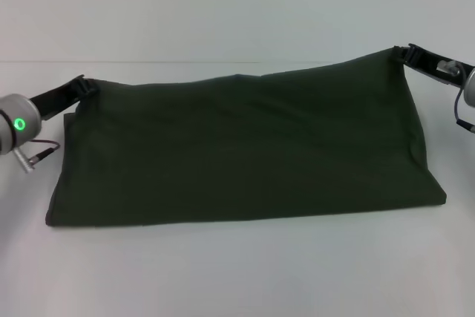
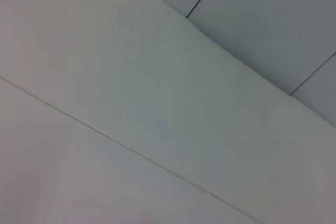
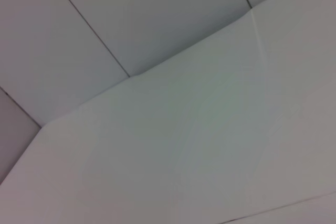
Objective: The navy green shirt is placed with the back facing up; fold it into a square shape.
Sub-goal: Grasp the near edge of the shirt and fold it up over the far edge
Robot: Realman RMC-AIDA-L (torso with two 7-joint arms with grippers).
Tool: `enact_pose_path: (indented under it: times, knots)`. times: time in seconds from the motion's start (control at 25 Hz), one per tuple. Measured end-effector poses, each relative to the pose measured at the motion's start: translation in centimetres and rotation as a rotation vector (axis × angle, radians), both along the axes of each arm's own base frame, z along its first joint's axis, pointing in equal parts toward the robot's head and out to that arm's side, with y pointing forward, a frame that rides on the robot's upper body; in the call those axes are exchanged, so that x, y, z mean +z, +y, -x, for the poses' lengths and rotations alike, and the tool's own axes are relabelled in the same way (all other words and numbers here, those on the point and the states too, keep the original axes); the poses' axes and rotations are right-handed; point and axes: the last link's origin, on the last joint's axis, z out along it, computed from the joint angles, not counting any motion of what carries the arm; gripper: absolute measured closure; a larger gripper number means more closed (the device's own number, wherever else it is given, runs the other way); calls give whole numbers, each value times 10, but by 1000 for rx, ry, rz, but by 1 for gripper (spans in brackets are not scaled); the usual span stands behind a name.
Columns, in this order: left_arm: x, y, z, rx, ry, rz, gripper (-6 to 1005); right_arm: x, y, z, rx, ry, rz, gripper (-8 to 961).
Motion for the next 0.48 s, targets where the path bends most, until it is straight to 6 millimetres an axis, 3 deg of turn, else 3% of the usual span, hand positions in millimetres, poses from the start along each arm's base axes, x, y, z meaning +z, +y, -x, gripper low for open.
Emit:
enact_pose_path:
  times: [0.48]
  knots:
    - [-24, 5, -10, -6, 49, -39, 820, -17, -1, 0, 37, -52, -60, 865]
